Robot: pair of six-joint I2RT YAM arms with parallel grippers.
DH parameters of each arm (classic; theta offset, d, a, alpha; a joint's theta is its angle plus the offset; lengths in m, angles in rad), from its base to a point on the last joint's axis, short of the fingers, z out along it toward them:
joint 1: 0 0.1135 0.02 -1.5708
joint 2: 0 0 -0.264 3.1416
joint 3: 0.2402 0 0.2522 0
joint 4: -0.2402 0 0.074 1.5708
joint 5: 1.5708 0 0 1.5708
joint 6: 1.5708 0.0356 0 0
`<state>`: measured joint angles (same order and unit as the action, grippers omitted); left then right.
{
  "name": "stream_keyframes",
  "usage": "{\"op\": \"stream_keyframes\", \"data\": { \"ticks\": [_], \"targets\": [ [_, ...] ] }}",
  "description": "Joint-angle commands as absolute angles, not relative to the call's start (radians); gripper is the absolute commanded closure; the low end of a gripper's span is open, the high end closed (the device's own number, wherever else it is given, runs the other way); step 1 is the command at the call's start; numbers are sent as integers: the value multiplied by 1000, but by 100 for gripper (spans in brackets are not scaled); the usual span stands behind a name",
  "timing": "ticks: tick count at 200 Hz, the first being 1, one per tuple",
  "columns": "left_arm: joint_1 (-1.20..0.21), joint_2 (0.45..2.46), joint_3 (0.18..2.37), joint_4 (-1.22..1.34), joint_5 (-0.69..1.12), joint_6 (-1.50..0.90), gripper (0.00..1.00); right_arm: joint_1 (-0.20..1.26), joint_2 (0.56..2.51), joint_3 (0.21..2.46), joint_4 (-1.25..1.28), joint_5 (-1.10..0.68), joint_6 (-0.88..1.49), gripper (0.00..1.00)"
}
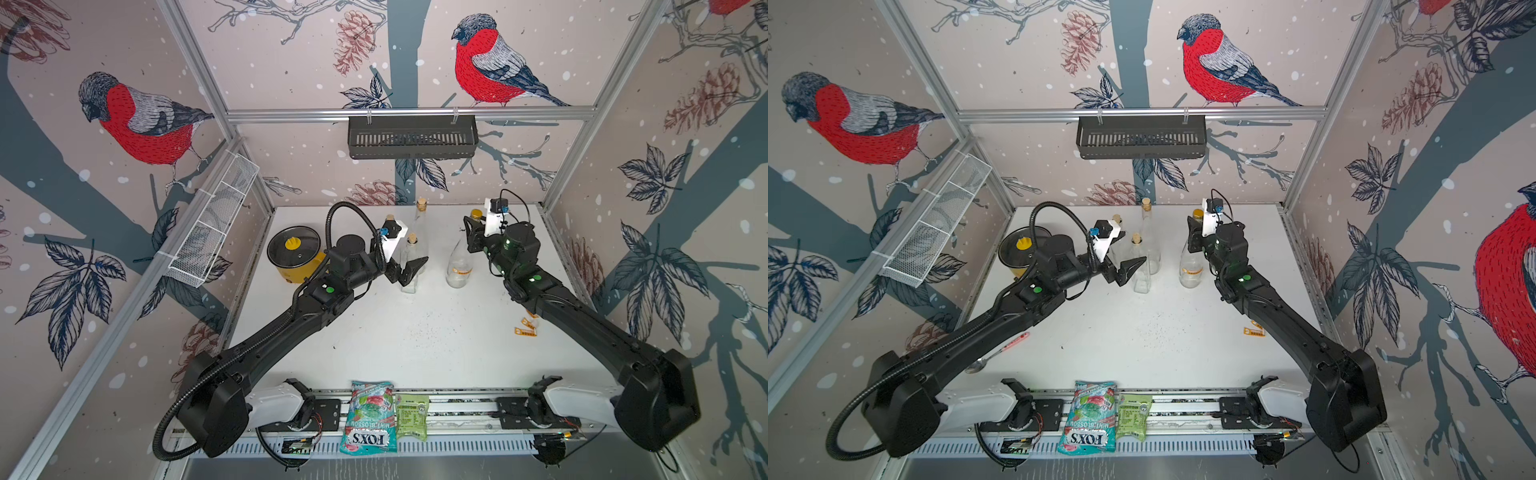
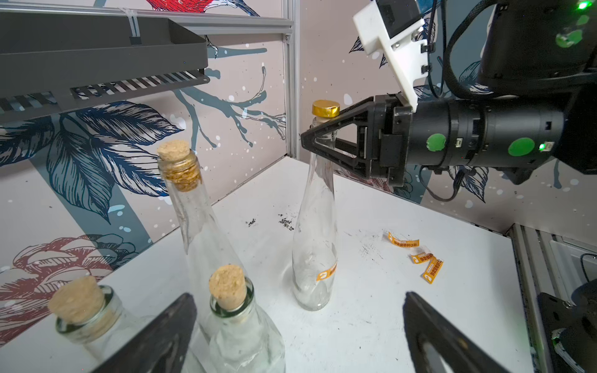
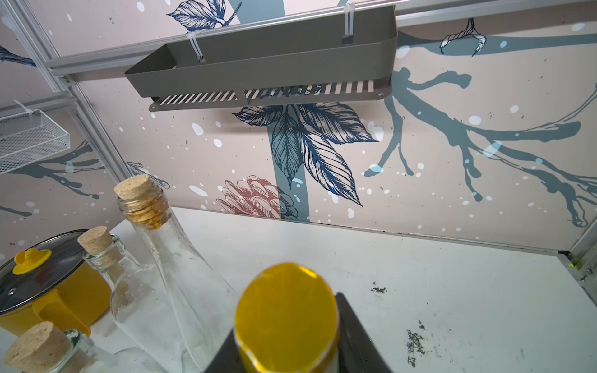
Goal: Remove the label from the bottle
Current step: Pick up the bottle from the center of the board.
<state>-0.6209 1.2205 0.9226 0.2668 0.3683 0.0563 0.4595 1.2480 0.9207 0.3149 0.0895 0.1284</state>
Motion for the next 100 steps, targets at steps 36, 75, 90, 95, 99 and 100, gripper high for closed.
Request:
{"op": "stream_keyframes", "data": {
  "ticks": [36, 75, 90, 95, 99, 100],
  "targets": [
    [-644, 1119, 852, 274, 430, 26, 1, 477, 1158, 917, 259, 2, 38, 83],
    [-705, 1080, 841, 241, 440, 56, 1, 478, 1031, 889, 206, -210, -28, 84],
    [-732, 1062, 830, 241, 480, 71, 1, 482, 987, 881, 180, -314, -61, 84],
    [-739, 1059, 828, 241, 495, 73, 1, 485, 975, 879, 174, -349, -71, 84],
    [-744, 1056, 826, 242, 508, 75, 1, 487, 966, 875, 171, -374, -80, 84],
    [-745, 1055, 825, 241, 511, 75, 1, 487, 964, 875, 170, -380, -81, 84]
  ]
}}
